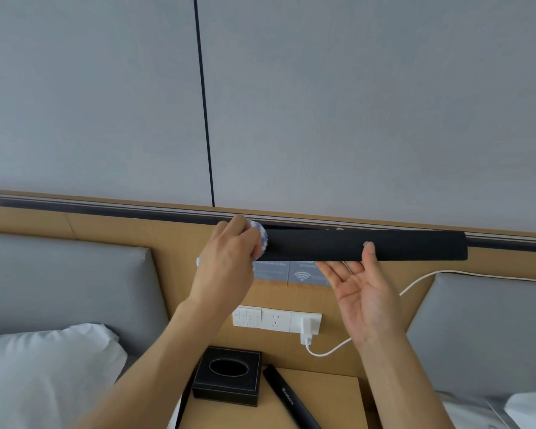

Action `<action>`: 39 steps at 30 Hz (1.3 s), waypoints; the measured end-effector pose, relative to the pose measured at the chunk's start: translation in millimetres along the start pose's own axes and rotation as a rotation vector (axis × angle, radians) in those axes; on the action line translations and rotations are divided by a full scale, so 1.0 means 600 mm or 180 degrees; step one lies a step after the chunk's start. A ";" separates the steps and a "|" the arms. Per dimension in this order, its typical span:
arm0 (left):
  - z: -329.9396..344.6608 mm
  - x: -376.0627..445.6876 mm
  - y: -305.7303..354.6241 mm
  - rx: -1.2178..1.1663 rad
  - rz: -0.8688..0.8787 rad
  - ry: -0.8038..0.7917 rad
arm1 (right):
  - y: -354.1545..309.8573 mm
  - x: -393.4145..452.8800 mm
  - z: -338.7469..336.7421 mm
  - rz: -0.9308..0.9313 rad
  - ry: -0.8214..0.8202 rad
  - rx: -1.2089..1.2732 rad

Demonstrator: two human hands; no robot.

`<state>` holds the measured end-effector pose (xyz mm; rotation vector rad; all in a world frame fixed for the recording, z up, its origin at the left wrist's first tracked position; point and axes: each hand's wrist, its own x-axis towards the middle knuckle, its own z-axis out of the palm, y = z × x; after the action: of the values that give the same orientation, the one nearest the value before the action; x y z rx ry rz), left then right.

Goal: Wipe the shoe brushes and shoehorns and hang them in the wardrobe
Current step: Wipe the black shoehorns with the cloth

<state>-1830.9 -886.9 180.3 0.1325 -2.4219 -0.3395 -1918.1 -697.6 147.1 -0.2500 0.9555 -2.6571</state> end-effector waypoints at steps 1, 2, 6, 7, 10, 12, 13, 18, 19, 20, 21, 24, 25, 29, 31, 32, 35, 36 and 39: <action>0.002 0.000 0.010 -0.0070 0.0030 -0.0029 | 0.003 -0.001 0.003 -0.0002 -0.0020 -0.0029; 0.006 0.000 0.019 -0.0137 0.0086 -0.0059 | 0.007 -0.003 0.006 -0.0003 -0.0052 -0.0061; 0.022 0.005 0.058 -0.0295 0.0379 -0.0069 | 0.021 -0.008 0.014 0.0102 -0.0082 -0.0172; 0.026 0.006 0.067 -0.0327 0.0424 -0.0057 | 0.024 -0.009 0.014 0.0144 -0.0071 -0.0198; 0.039 0.005 0.084 -0.0544 0.0412 -0.0062 | 0.030 -0.012 0.003 0.0259 -0.0070 -0.0317; 0.046 0.005 0.087 -0.0770 0.0335 -0.0178 | 0.031 -0.014 -0.012 0.0291 -0.0146 -0.0473; 0.049 0.005 0.086 -0.0867 0.0302 -0.0264 | 0.030 -0.015 -0.020 0.0282 -0.0185 -0.0551; 0.067 -0.014 0.084 -0.1287 0.0205 -0.0480 | 0.024 -0.033 -0.064 0.0167 -0.0513 -0.0948; 0.072 -0.018 0.085 -0.1340 0.0185 -0.0504 | 0.024 -0.036 -0.074 0.0166 -0.0491 -0.1010; 0.079 -0.023 0.088 -0.1381 0.0169 -0.0531 | 0.023 -0.040 -0.085 0.0172 -0.0456 -0.1072; 0.086 -0.027 0.091 -0.1414 0.0159 -0.0554 | 0.022 -0.043 -0.096 0.0167 -0.0418 -0.1149; 0.111 -0.044 0.097 -0.1504 0.0081 -0.0653 | 0.017 -0.057 -0.130 0.0057 -0.0306 -0.1522; 0.120 -0.050 0.098 -0.1518 0.0050 -0.0703 | 0.015 -0.062 -0.140 0.0024 -0.0288 -0.1679; 0.156 -0.075 0.106 -0.1650 -0.0116 -0.0884 | 0.015 -0.083 -0.174 -0.0063 -0.0079 -0.2268; 0.175 -0.089 0.107 -0.1731 -0.0255 -0.0981 | 0.018 -0.090 -0.189 -0.0178 0.0153 -0.2614; 0.184 -0.097 0.106 -0.1757 -0.0316 -0.1032 | 0.019 -0.093 -0.198 -0.0202 0.0269 -0.2755; 0.209 -0.121 0.098 -0.1738 -0.0456 -0.1145 | 0.024 -0.100 -0.230 -0.0155 0.0557 -0.3072; 0.216 -0.129 0.095 -0.1699 -0.0503 -0.1174 | 0.027 -0.103 -0.243 -0.0141 0.0632 -0.3158; 0.235 -0.153 0.083 -0.1670 -0.0687 -0.1269 | 0.042 -0.113 -0.279 -0.0072 0.0860 -0.3511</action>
<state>-1852.1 -792.8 33.4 0.0971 -2.6115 -1.1799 -1892.9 -594.0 -1.2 -0.1180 2.4137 -1.9097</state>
